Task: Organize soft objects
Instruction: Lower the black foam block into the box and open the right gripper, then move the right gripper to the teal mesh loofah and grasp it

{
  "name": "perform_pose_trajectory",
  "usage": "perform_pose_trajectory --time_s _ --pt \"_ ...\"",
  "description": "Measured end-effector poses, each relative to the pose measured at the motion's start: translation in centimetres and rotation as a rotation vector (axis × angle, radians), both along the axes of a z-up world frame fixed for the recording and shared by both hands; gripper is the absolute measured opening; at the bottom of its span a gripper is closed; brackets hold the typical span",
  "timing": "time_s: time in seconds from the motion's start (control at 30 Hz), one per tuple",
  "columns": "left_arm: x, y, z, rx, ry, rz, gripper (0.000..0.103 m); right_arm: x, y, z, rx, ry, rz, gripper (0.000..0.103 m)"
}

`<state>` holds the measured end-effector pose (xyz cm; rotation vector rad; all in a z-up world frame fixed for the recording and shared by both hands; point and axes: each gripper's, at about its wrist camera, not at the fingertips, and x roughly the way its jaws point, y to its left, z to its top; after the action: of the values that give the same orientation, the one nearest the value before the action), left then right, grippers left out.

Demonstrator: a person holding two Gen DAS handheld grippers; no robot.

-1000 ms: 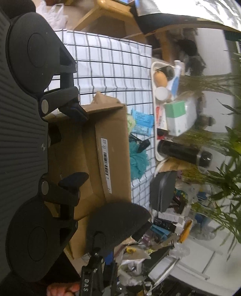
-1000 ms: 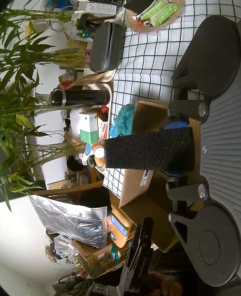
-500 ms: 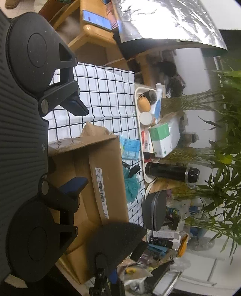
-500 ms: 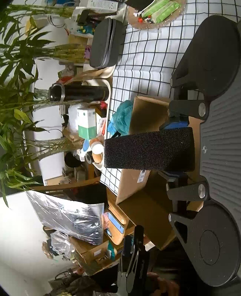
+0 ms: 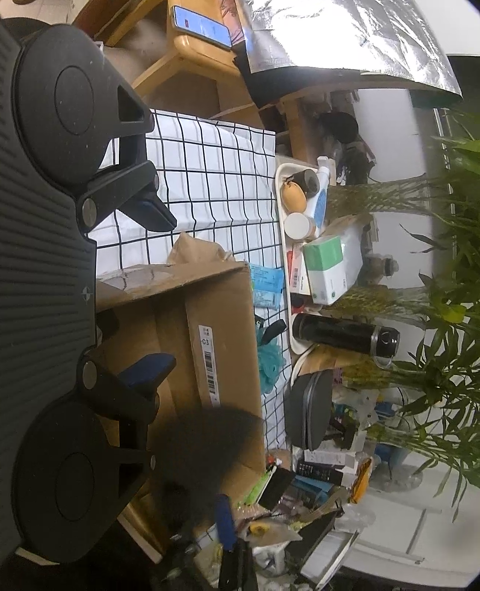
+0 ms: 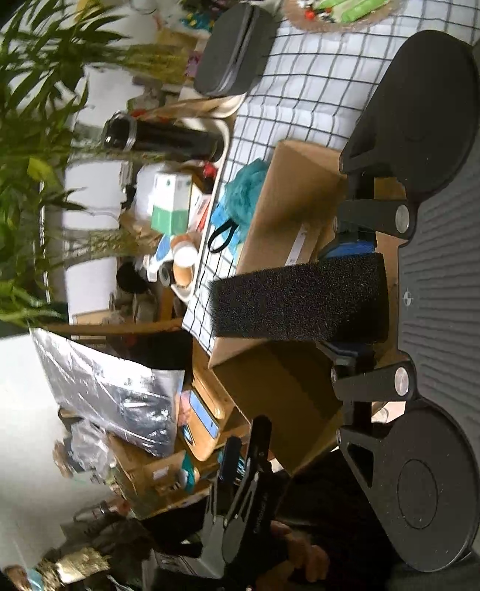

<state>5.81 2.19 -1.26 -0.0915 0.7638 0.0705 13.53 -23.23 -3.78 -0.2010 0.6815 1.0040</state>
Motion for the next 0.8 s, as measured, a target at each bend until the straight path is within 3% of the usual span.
perform_pose_trajectory --time_s 0.03,0.07,0.2,0.8 --pt "0.0 0.1 0.0 -0.004 -0.002 0.000 0.072 -0.2 0.2 0.0 -0.011 -0.014 -0.001 0.086" --pt "0.0 0.1 0.0 -0.008 -0.004 0.000 0.072 -0.4 0.4 0.0 -0.017 -0.035 -0.003 0.096" --pt "0.0 0.2 0.1 -0.023 -0.015 -0.001 0.072 -0.6 0.1 0.3 -0.005 -0.053 -0.015 0.102" --pt "0.4 1.0 0.6 -0.052 -0.059 -0.032 0.072 1.8 -0.9 -0.6 -0.076 -0.052 -0.232 0.103"
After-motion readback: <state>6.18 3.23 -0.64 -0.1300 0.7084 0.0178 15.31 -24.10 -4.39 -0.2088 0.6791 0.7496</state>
